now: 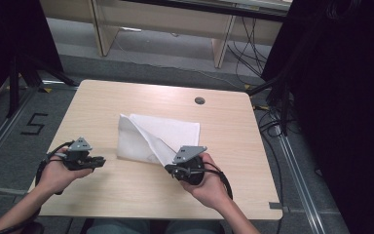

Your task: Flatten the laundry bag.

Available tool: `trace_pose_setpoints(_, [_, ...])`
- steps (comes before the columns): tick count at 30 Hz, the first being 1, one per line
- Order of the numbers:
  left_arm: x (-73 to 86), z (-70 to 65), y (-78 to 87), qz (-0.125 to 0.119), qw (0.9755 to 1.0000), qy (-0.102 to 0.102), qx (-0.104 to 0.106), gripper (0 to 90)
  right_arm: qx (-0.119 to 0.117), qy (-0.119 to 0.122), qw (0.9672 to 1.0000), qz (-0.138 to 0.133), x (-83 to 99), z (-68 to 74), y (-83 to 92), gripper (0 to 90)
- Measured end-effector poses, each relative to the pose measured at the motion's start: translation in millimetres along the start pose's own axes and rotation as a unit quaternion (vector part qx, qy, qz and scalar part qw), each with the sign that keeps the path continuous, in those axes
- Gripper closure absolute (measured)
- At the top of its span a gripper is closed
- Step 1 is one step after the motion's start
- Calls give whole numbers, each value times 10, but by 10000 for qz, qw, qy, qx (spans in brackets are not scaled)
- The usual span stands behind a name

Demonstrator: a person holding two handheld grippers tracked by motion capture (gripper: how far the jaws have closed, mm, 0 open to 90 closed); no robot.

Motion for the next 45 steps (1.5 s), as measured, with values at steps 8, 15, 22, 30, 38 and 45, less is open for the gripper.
trace_pose_setpoints(8, [4, 95, 14, -22, 9999, 71, -144, 791, -67, 69, 10000, -21, 13, 81, 27, 900])
trace_pose_setpoints(15, [8, 151, 10, -23, 9996, 161, -223, 762, -65, 10, 9999, -103, 56, 171, 86, 900])
trace_pose_setpoints(22, [-15, 149, 7, -156, 9992, 209, -289, 699, -115, -29, 9999, -111, 106, 240, 123, 900])
trace_pose_setpoints(30, [-33, 149, 22, -259, 9987, 223, -367, 648, -233, 53, 9997, -39, 176, 324, 116, 900])
trace_pose_setpoints(38, [-22, 181, 19, -258, 9983, 325, -417, 639, -272, -112, 9996, -4, 247, 394, 157, 900])
trace_pose_setpoints(45, [-36, 174, 7, -355, 9975, 429, -439, 638, -378, -199, 9991, 56, 326, 419, 206, 900])
Point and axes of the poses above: each handheld gripper's, and its own axes: y roughly backward along the jaws, x roughly out of its underside, z roughly to its left, the point moved 8 cm from there along -y, roughly forward along the jaws, and after that the axes turned 14 degrees about y, right-handed, at the moved point
